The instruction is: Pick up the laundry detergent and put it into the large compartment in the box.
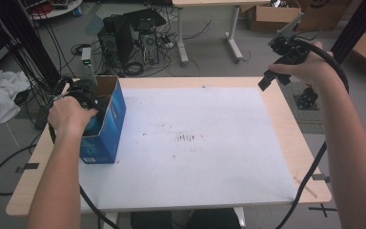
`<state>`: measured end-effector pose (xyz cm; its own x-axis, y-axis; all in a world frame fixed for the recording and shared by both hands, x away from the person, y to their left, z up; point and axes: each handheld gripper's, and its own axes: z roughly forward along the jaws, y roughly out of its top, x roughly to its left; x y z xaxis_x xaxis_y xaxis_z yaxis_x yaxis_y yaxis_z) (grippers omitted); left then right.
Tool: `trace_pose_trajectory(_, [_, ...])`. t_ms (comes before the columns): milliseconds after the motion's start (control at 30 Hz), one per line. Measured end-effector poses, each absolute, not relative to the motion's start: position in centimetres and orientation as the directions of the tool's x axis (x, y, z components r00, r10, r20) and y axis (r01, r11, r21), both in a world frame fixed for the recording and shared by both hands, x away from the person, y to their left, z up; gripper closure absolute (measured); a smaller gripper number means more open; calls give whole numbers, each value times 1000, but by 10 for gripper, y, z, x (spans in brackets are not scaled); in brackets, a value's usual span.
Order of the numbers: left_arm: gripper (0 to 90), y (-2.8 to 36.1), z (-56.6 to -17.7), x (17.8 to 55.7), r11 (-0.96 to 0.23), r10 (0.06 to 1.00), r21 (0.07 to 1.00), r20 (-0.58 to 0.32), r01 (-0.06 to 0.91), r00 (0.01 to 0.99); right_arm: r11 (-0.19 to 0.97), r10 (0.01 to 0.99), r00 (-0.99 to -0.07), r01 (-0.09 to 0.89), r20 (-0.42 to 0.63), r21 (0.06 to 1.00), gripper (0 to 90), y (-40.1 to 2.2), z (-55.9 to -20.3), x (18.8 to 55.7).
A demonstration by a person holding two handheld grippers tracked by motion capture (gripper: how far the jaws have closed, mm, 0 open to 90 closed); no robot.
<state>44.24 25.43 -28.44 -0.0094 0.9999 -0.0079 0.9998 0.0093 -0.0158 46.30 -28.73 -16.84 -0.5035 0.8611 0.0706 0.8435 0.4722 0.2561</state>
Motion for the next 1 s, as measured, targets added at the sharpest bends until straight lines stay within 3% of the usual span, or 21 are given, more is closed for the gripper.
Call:
trace_pose_trajectory(433, [372, 253, -284, 442, 3, 1000, -18, -7, 1000, -3, 468, 863, -500, 845, 72, 260, 169, -290, -168, 462])
trace_pose_trajectory(1000, [293, 249, -268, 439, 9, 1000, -8, 3, 1000, -9, 463, 864, -497, 846, 79, 264, 169, -292, -166, 460])
